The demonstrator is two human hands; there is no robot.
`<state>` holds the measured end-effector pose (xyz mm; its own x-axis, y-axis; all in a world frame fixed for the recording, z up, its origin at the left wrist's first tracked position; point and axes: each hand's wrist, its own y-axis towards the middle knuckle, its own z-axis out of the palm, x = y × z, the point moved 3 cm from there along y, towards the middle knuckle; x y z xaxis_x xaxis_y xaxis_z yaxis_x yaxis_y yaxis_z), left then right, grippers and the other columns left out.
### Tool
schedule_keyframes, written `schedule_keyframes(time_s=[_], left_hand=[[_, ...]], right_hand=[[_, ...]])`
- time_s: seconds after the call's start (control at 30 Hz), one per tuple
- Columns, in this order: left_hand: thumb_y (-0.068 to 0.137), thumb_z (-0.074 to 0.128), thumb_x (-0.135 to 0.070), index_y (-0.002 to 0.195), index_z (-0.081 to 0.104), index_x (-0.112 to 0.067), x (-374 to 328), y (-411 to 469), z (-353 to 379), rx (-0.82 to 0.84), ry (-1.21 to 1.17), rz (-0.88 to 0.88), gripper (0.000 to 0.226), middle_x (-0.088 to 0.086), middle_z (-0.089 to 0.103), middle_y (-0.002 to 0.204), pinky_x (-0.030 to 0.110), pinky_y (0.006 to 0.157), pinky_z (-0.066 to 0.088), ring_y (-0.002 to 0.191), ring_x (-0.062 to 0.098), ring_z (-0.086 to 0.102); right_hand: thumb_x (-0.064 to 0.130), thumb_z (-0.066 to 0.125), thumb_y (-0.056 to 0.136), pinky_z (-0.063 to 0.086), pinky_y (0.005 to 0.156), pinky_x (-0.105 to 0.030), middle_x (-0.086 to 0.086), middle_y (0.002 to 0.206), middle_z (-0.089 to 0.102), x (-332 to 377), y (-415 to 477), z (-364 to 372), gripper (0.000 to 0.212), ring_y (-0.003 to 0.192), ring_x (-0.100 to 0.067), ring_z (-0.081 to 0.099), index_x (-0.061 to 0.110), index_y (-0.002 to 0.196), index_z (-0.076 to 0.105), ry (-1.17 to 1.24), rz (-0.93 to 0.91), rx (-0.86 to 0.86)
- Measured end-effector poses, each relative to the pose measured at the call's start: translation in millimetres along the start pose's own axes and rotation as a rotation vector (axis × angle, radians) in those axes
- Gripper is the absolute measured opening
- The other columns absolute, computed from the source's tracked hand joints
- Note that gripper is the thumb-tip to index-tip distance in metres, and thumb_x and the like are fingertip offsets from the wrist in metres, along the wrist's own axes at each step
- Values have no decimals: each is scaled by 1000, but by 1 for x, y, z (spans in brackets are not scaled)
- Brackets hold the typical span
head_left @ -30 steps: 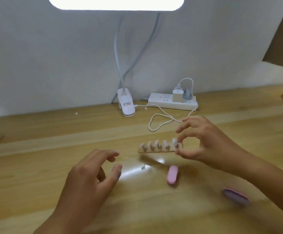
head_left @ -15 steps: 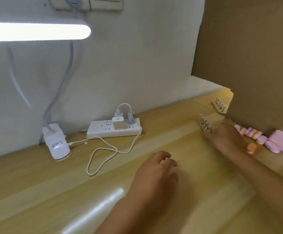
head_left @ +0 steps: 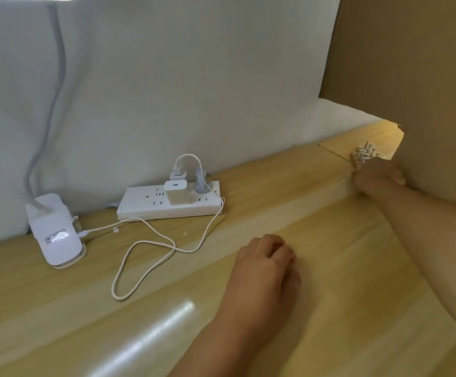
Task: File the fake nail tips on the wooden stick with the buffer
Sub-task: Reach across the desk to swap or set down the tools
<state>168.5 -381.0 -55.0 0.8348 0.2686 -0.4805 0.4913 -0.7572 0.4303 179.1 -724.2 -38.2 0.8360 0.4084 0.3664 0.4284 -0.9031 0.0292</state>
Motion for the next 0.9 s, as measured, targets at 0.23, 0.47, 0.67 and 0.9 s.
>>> schedule_keyframes(time_s=[0.23, 0.47, 0.67, 0.9], left_hand=[[87, 59, -19, 99, 67, -14, 2, 1, 0, -8, -77, -24, 16, -2, 59, 111, 36, 88, 45, 98, 19, 53], [92, 59, -9, 96, 74, -8, 7, 5, -36, 176, -446, -345, 16, 5, 69, 94, 22, 77, 47, 83, 13, 62], [95, 55, -8, 87, 72, -8, 43, -49, -127, -140, -674, -559, 19, 7, 70, 86, 28, 73, 54, 78, 14, 66], [88, 64, -18, 87, 71, -13, 34, -191, -204, -147, 490, -255, 8, -1, 69, 92, 30, 60, 48, 75, 21, 64]], right_hand=[[29, 45, 106, 45, 103, -49, -21, 153, 41, 7, 4, 3, 53, 135, -41, 47, -4, 147, 41, -89, 57, -68], [32, 60, 96, 49, 73, -39, -21, 104, 65, 25, -60, -29, 38, 83, -37, 62, -3, 112, 59, -49, -272, 7], [41, 73, 85, 50, 58, -16, 9, 87, 71, 71, -252, -21, 13, 70, -4, 64, 31, 94, 71, 200, -898, 642], [39, 73, 88, 40, 68, -9, 19, 102, 53, 110, -387, 18, 23, 82, -1, 56, 41, 109, 63, 18, -1533, 844]])
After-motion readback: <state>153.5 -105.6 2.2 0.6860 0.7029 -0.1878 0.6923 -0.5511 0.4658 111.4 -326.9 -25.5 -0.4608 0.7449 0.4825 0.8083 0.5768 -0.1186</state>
